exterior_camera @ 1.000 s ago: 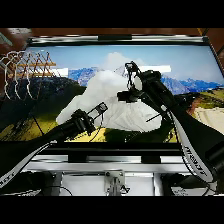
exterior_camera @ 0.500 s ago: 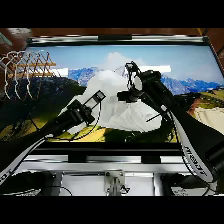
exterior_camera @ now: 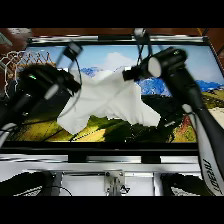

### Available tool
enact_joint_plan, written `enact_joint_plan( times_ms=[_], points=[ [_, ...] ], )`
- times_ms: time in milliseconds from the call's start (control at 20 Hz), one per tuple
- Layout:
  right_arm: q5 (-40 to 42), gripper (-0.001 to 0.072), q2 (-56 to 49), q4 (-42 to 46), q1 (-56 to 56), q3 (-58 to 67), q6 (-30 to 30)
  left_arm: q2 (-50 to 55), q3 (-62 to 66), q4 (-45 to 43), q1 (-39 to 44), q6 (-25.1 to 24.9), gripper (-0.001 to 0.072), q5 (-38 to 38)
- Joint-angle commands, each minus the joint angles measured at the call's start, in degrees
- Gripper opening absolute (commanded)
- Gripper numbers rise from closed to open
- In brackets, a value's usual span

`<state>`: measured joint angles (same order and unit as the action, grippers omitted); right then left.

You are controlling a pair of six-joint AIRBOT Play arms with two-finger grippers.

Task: Fold the shirts.

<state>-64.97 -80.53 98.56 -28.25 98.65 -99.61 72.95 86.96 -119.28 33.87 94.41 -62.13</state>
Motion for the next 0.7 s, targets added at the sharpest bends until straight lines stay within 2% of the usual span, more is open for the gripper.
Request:
enact_joint_plan(
  times_ms=[0,150,350,500,550,650],
  points=[
    [5.7,0.0073,6.9,2.9,-0.1,9.3,0.9,-1.7,18.9,8.2,-2.8,0.6,0.0056,-4.7],
    [5.5,0.0073,12.4,-1.8,-0.1,10.9,-0.2,-1.8,30.3,11.3,-4.5,4.6,0.0057,-14.9],
    [-6.1,0.0073,14.3,-13.9,-0.1,10.9,-0.1,-2.4,30.1,19.3,-5.1,3.6,0.0057,-27.3],
    [-11.2,0.0073,13.8,-17.9,-0.1,10.9,-0.1,-2.4,28.6,22.1,-5.1,2.1,0.0056,-28.3],
    [-10.0,0.0073,14.2,-17.6,-0.1,10.9,-0.1,-2.5,29.0,22.4,-5.1,2.1,0.0057,-27.6],
    [-2.3,0.0073,15.8,-17.5,-0.1,10.9,1.5,-3.1,31.3,25.6,-5.2,3.0,0.0057,-23.8]
  ],
)
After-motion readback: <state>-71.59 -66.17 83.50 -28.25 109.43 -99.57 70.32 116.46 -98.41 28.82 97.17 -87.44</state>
